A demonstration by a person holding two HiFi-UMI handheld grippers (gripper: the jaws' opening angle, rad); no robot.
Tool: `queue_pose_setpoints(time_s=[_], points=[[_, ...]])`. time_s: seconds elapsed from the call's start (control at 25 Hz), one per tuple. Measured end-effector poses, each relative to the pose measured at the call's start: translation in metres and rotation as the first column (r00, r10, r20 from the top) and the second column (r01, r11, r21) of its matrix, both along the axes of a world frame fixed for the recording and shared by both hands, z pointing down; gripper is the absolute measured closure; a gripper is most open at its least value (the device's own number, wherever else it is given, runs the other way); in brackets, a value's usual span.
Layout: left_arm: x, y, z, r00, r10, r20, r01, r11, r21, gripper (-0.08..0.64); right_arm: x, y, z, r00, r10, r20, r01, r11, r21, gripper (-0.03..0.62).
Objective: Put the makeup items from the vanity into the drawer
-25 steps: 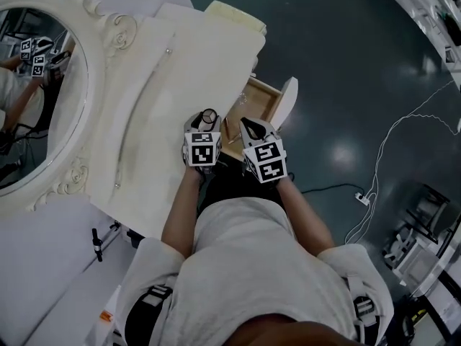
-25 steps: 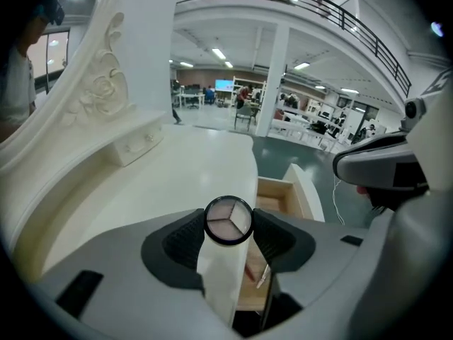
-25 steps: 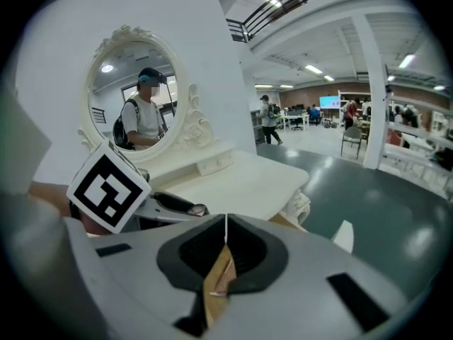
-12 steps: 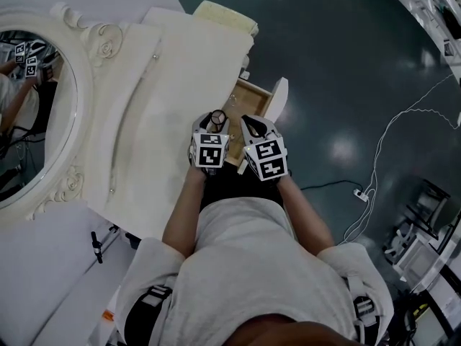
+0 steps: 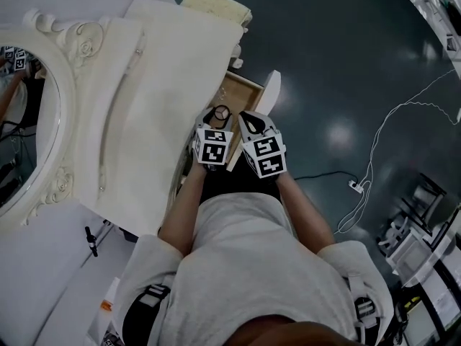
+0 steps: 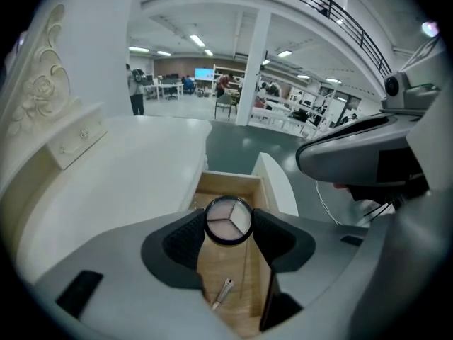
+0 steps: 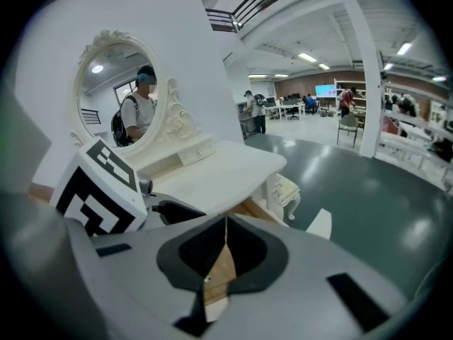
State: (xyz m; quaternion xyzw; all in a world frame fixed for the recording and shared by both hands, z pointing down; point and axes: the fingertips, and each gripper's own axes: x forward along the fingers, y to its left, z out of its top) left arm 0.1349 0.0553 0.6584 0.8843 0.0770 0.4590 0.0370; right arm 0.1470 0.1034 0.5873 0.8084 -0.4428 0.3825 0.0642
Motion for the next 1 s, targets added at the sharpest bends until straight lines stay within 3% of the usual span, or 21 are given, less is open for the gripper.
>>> queue_pose_setpoints(time_s=[0.6, 1.0], points=[[0.014, 0.024, 0.076, 0.993, -0.041, 0.109, 0.046, 0.998, -0.039, 0.339, 0.019, 0.019, 0.054, 0.995, -0.068, 0.075, 0.07, 0.997, -0.02, 0.574], [0.038, 0.028, 0.113, 0.987, -0.096, 0.132, 0.103, 0.994, -0.045, 0.339, 0.042, 0.034, 0.068, 0.992, -0.082, 0.1, 0.085, 0.996, -0.021, 0.574]])
